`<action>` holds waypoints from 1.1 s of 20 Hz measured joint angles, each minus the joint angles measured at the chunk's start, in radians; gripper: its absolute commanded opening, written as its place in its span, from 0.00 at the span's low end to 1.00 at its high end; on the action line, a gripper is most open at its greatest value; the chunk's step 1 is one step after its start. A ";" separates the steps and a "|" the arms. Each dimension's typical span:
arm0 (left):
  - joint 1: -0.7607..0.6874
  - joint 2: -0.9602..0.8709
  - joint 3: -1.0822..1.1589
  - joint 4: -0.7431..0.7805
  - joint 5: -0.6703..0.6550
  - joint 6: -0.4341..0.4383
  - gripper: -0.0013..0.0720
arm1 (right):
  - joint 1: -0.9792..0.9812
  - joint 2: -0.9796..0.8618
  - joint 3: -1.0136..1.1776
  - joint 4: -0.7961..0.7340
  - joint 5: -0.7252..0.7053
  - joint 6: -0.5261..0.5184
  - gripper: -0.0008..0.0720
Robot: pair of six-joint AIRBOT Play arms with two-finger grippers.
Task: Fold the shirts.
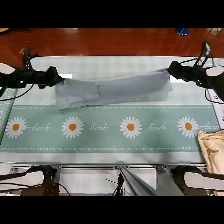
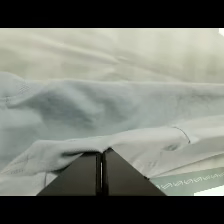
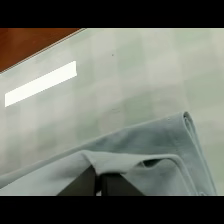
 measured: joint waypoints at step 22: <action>0.133 -0.153 0.063 -0.046 -0.304 0.028 0.75 | -0.212 0.010 0.000 -0.457 0.235 0.224 0.82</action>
